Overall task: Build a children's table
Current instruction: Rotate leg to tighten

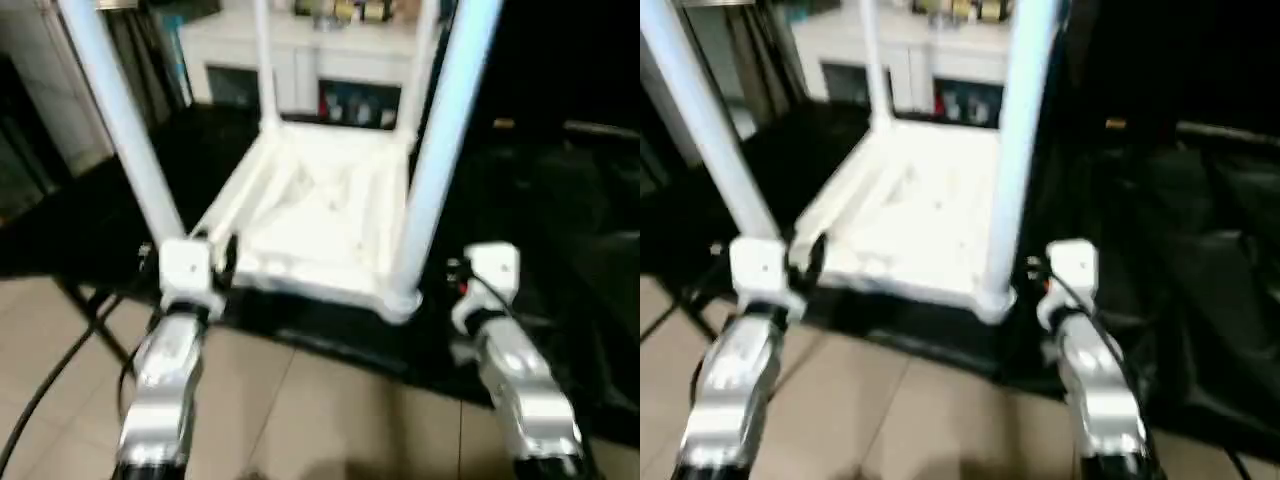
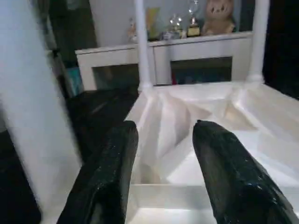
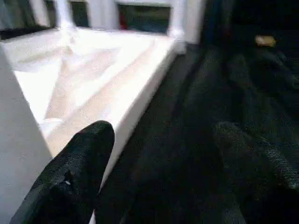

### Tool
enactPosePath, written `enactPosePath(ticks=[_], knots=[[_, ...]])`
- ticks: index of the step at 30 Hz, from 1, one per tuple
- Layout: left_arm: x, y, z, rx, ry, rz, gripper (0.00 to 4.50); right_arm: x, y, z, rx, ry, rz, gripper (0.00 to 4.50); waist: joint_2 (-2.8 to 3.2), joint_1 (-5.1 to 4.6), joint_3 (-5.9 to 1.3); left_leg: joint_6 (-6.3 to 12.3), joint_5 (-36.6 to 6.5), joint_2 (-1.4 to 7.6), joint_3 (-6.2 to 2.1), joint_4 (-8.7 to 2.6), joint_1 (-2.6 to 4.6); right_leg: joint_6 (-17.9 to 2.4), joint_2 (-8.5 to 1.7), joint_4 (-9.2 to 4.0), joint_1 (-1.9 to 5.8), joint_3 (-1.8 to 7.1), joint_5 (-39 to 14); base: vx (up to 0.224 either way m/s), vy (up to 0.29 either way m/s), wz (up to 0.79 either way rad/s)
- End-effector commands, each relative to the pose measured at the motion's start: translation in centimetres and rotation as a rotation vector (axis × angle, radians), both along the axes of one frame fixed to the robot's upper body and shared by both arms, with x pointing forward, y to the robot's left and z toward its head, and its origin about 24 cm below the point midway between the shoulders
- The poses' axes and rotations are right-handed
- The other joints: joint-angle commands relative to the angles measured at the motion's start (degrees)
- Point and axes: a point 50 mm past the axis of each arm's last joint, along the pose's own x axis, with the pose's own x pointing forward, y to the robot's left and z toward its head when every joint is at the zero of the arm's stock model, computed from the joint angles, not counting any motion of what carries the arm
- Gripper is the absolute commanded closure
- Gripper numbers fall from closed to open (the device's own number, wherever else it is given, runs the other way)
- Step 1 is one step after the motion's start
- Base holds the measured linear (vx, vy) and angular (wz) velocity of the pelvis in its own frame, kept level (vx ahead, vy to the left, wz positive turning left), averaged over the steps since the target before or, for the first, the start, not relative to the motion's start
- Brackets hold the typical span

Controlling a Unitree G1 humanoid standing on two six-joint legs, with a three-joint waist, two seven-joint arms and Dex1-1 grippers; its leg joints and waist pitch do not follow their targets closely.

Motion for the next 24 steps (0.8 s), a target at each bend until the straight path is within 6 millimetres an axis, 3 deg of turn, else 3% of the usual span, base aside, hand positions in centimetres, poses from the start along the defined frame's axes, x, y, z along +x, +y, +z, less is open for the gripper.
enactPosePath(ticks=[1, 2, 3, 4, 5, 6, 7, 8, 9, 10, 11, 12, 13, 14, 15, 16, 17, 19, 20, 21, 22, 24], knots=[[0.0, 0.4, -0.1, 0.001, 0.015, 0.006, 2.2, 0.0, -0.4, 0.3, 0.017, -0.01, -0.019, 0.75, 0.01, -1.04, -3.34, 14.88, -1.3, 2.5, -0.11, -4.14, 0.11, -12.6, -5.53, -7.7, 2.25, 3.75, 2.5, -0.078, 0.124, -0.03], [0.0, 0.6, -0.1, 0.006, 0.019, 0.01, 2.2, -0.2, -0.5, 0.1, 0.012, -0.002, -0.013, 0.75, -0.13, -0.62, -3.5, 9.46, -6.7, 3.26, 2.15, -2.32, 2.19, -13.2, -7.07, -9.85, 1.41, 8.09, -2.7, -0.078, 0.124, -0.03], [-0.2, 0.8, -0.2, 0.013, 0.024, 0.009, 2.2, -0.5, -0.6, -0.2, 0.009, 0.002, -0.012, 0.75, -0.48, 0.09, -3.17, 7.45, -9.0, 2.96, 2.09, -1.29, 1.52, -13.2, -8.3, -11.21, 2.2, 10.25, -5.5, -0.04, 0.194, -0.29], [-0.2, 0.8, -0.2, 0.014, 0.024, 0.008, 2.2, -0.5, -0.6, -0.2, 0.009, 0.002, -0.013, 0.75, -0.52, 1.77, -2.88, 4.3, -10.5, 3.16, 0.25, 1.38, -0.03, -13.0, -11.58, -13.4, 3.93, 14.73, -11.1, -0.021, 0.23, -0.48], [-0.2, 0.9, -0.3, 0.015, 0.023, 0.01, 2.2, -0.6, -0.5, -0.2, 0.011, 0.0, -0.008, 0.75, -0.52, 1.88, -2.32, 3.37, -10.5, 3.35, -0.82, 1.77, -1.03, -12.8, -11.68, -13.72, 4.07, 15.69, -13.4, -0.021, 0.23, -0.48], [-0.4, 1.1, -0.3, 0.014, 0.02, 0.013, 2.2, -0.8, -0.5, -0.3, 0.008, -0.003, 0.004, 0.75, 0.41, 1.65, -2.75, 2.38, -8.8, 3.13, -1.22, -1.11, -0.07, -10.8, -7.72, -12.94, 3.0, 14.05, -14.8, -0.01, 0.271, -0.54], [-0.6, 1.3, -0.3, 0.011, 0.016, 0.016, 2.2, -1.0, -0.4, -0.3, -0.003, -0.008, 0.021, 0.75, 0.97, -0.24, -3.39, 10.93, -2.7, 1.8, -0.91, -6.27, -1.69, -9.6, -2.96, -9.77, 2.76, 7.34, -7.1, 0.031, 0.296, -0.26], [-1.1, 1.9, -0.5, 0.003, 0.021, 0.034, 2.2, -1.5, -0.4, -0.5, -0.016, -0.011, 0.055, 0.75, 1.68, -3.46, -3.54, 18.06, -2.1, 2.24, -1.53, -7.28, 3.56, -7.8, 1.93, -5.88, -2.66, 2.52, -4.7, 0.031, 0.296, -0.26], [-1.6, 2.4, -0.7, -0.003, 0.024, 0.044, 2.2, -1.9, -0.5, -0.6, -0.013, -0.012, 0.076, 0.75, 1.19, -4.78, -4.17, 20.71, -0.1, 2.86, -2.89, -7.41, 4.16, -6.6, 2.07, -3.33, -2.62, 0.97, -2.4, 0.041, 0.288, 0.03], [-3.0, 3.5, -1.1, -0.016, 0.032, 0.047, 2.2, -2.7, -1.4, -1.1, -0.03, 0.001, 0.102, 0.75, 1.7, -5.68, -4.19, 23.15, 9.6, 4.36, -4.62, -7.03, 3.84, -2.9, 1.22, -1.15, -3.81, -0.23, 0.2, 0.014, 0.24, 0.03], [-3.1, 3.6, -1.1, -0.017, 0.032, 0.046, 2.2, -2.8, -1.5, -1.1, -0.033, 0.002, 0.103, 0.75, 1.6, -5.6, -3.7, 23.38, 18.2, 6.1, -4.43, -6.79, 2.46, -0.9, -0.09, -1.81, -3.74, 0.07, 1.3, 0.014, 0.24, 0.03], [-3.4, 3.8, -1.1, -0.019, 0.031, 0.043, 2.2, -3.0, -1.8, -1.2, -0.042, 0.008, 0.105, 0.75, 1.33, -5.61, -3.7, 21.9, 19.4, 6.26, -4.14, -6.85, 1.97, -1.1, -0.62, -2.29, -3.18, 0.19, 2.0, 0.01, 0.174, 0.01], [-4.8, 4.7, -1.2, -0.026, 0.036, 0.031, 2.2, -3.3, -3.6, -1.5, -0.066, 0.026, 0.079, 0.75, -0.68, -5.63, -4.26, 17.17, 17.5, 6.84, -4.44, -6.03, 1.98, -2.5, -3.56, -4.95, -1.55, 2.12, 5.7, -0.02, 0.126, -0.01], [-5.1, 4.9, -1.2, -0.026, 0.039, 0.03, 2.2, -3.4, -4.1, -1.5, -0.067, 0.029, 0.07, 0.75, -1.22, -5.06, -4.6, 12.46, 12.7, 4.87, -2.84, -4.38, 1.01, -7.7, -6.44, -6.38, -0.32, 3.54, 12.4, -0.02, 0.126, -0.01], [-5.4, 5.2, -1.2, -0.029, 0.038, 0.035, 2.2, -3.4, -4.5, -1.4, -0.068, 0.026, 0.069, 0.75, -1.06, -5.09, -4.08, 11.48, 8.9, 4.03, -2.1, -4.59, -0.27, -10.4, -7.02, -6.78, 0.4, 3.76, 13.4, -0.053, 0.106, -0.02], [-6.1, 5.9, -1.1, -0.034, 0.034, 0.048, 2.2, -3.4, -5.6, -1.0, -0.069, 0.018, 0.069, 0.75, -1.16, -4.45, -3.46, 8.81, -2.3, 4.63, -1.65, -5.4, -0.5, -13.5, -7.59, -7.61, 0.77, 3.92, 9.7, -0.066, 0.081, 0.02], [-7.0, 6.5, -1.1, -0.053, 0.02, 0.06, 2.2, -3.4, -6.7, -0.3, -0.064, -0.001, 0.127, 0.75, -1.02, -4.45, -2.83, 5.57, -11.8, 5.29, -1.78, -6.35, -0.1, -14.1, -7.02, -8.08, 0.54, 3.81, 4.8, -0.066, 0.081, 0.02], [-7.0, 6.5, -1.1, -0.053, 0.02, 0.06, 2.2, -3.4, -6.7, -0.3, -0.064, -0.001, 0.127, 0.75, -0.91, -4.61, -2.23, 2.53, -20.0, 5.68, -2.24, -7.3, 0.13, -13.2, -6.51, -8.16, 0.43, 3.46, -0.3, -0.079, 0.056, 0.04], [-7.4, 6.7, -1.1, -0.07, 0.018, 0.057, 2.2, -3.5, -7.0, 0.0, -0.049, -0.008, 0.181, 0.75, -0.81, -4.83, -0.99, -3.41, -33.9, 5.23, -1.99, -8.35, 1.17, -9.4, -5.72, -9.31, -1.02, 3.32, -11.2, -0.086, 0.056, 0.03], [-7.8, 6.7, -1.3, -0.087, 0.03, 0.03, 2.2, -3.6, -7.2, 0.4, -0.011, -0.006, 0.251, 0.75, -1.17, -4.83, -1.29, -4.42, -36.5, 4.88, -2.04, -8.05, 1.86, -8.3, -5.91, -9.47, -1.11, 3.29, -14.0, -0.081, 0.047, 0.07], [-8.1, 6.7, -1.4, -0.094, 0.052, 0.004, 1.98, -3.8, -7.1, 0.9, 0.047, 0.007, 0.354, 0.39, -1.17, -4.53, -1.17, -5.09, -37.8, 4.89, -2.68, -7.82, 1.85, -6.8, -6.85, -10.05, -1.01, 3.92, -16.8, -0.061, 0.043, 0.03], [-8.1, 7.1, -1.6, -0.094, 0.071, 0.01, 1.87, -4.0, -6.7, 1.3, 0.086, 0.026, 0.463, 0.36, -1.17, -4.45, -1.1, -5.18, -36.0, 5.05, -2.94, -8.11, 1.36, -5.7, -6.99, -10.26, -0.76, 4.21, -16.0, -0.057, 0.043, 0.01]])
